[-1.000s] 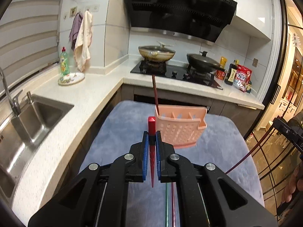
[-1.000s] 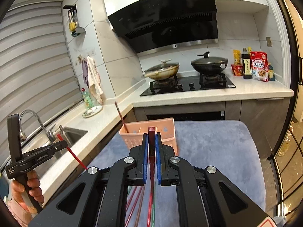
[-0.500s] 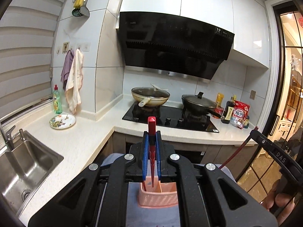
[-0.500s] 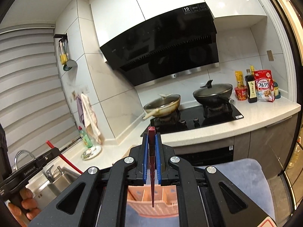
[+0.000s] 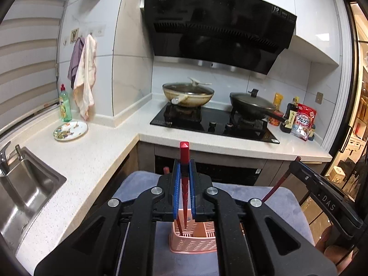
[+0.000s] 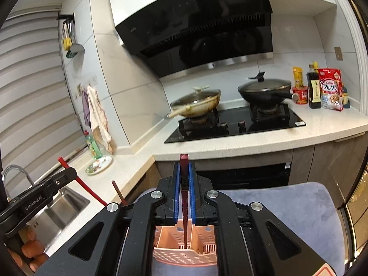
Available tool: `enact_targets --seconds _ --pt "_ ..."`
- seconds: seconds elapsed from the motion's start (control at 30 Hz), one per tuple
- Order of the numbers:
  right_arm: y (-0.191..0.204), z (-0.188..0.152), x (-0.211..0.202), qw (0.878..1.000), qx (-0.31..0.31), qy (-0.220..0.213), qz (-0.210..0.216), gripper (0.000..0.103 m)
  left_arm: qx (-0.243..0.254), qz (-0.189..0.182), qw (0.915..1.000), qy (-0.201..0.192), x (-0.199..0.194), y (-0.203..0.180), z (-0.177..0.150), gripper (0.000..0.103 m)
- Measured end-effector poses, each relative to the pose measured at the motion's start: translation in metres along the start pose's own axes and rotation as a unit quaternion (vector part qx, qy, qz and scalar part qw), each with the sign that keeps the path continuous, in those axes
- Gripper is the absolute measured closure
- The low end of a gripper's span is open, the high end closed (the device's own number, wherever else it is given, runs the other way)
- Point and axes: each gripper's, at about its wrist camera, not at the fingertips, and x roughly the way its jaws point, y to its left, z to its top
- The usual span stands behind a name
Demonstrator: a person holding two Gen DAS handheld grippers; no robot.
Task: Organize utensils
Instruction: 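Carry both chopsticks to the pink holder and lower them into it, then open both tools to release the chopsticks in the holder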
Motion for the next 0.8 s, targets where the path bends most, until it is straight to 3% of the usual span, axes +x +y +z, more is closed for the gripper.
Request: enact_targets --seconds 0.27,0.33,0.5,0.8 --pt "-0.002 -0.01 0.003 1.0 -0.01 0.005 -0.007 0.089 -0.017 0.017 0.9994 0.024 0.014 0.014 -0.016 0.091" --pt "-0.005 -0.009 -0.002 1.0 -0.006 0.002 -0.007 0.084 -0.019 0.022 0.9993 0.025 0.012 0.015 -0.018 0.073" --pt "-0.009 -0.005 -0.02 1.0 -0.004 -0.01 -0.005 0.075 -0.013 0.034 0.9992 0.019 -0.001 0.014 -0.02 0.054" --pt "-0.007 -0.016 -0.068 1.0 -0.016 -0.01 0.001 0.075 0.0 0.044 0.9989 0.015 -0.043 0.01 -0.03 0.047"
